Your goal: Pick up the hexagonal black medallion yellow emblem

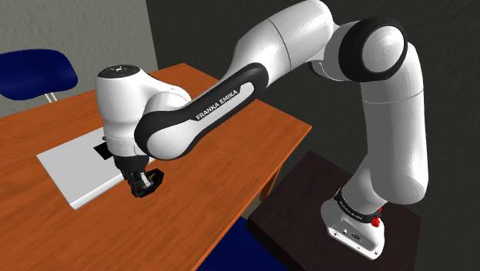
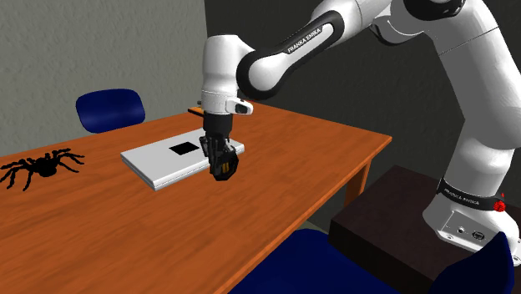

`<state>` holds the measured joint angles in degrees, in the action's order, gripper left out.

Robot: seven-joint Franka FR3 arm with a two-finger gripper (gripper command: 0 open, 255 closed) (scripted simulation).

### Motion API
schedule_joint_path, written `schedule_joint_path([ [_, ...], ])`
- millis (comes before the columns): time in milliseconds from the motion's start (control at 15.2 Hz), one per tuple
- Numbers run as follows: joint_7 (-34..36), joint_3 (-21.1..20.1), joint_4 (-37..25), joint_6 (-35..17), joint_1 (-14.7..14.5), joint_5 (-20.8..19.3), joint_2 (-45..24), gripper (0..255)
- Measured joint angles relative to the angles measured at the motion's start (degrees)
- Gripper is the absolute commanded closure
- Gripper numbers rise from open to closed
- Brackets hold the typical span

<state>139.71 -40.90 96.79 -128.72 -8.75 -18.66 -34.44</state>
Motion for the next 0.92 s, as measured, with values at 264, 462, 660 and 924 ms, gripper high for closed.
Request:
schedule_joint_path([
  [264,-0.4,-0.9,-1.0,2.3,0.5,1.1,1.5,255],
  [462,-0.9,-1.4,-1.5,3.7,1.0,1.8,2.5,255],
  [660,-1.2,-2.1,-2.4,5.6,1.4,2.7,3.7,255],
  [924,-1.4,-2.6,-4.2,7.9,1.3,3.3,4.4,255],
])
